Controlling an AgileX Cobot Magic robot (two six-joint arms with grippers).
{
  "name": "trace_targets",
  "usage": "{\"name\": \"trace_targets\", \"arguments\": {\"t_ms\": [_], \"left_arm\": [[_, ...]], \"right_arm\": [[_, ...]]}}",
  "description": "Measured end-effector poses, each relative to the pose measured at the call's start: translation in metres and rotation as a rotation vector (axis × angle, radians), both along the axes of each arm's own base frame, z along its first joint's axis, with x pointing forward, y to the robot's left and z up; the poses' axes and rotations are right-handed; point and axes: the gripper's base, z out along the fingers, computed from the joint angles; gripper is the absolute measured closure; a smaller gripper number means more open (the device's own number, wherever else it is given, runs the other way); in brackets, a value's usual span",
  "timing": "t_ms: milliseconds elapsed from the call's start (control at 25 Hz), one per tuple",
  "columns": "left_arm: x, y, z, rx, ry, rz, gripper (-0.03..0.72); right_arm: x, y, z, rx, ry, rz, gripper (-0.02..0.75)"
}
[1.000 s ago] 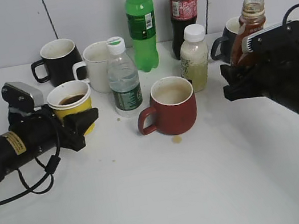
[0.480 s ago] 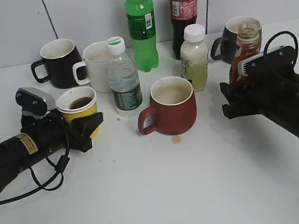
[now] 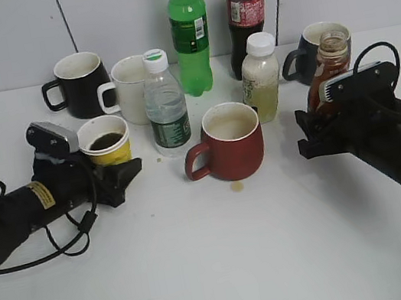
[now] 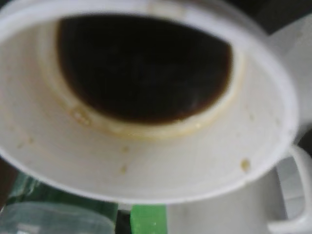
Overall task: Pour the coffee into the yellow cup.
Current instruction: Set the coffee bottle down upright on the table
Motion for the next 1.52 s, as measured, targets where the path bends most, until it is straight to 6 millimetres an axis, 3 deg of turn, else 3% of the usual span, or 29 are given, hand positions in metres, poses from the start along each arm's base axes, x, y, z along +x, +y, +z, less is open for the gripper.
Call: {"name": "trace_targets", "arguments": {"t_ms": [400, 1120, 1360, 1520], "left_arm": [[-0.005, 0.002, -0.003, -0.005, 0.014, 0.02, 0.086], [-0.043, 0.018, 0.044, -0.008, 0.017, 0.116, 0.092], [-0.056, 0.022, 0.061, -0.009, -0.005, 0.123, 0.094], [-0.06, 0.024, 0.066, 0.024, 0.014, 0.131, 0.094]], "right_arm": [[0.001, -0.005, 0.0, 0.005, 0.002, -0.055, 0.234], [0.019, 0.002, -0.025, 0.067, 0.047, -0.079, 0.234], [0.019, 0.002, -0.026, 0.071, 0.047, -0.08, 0.129], [0.015, 0.0, -0.026, 0.068, 0.067, -0.089, 0.115]]}}
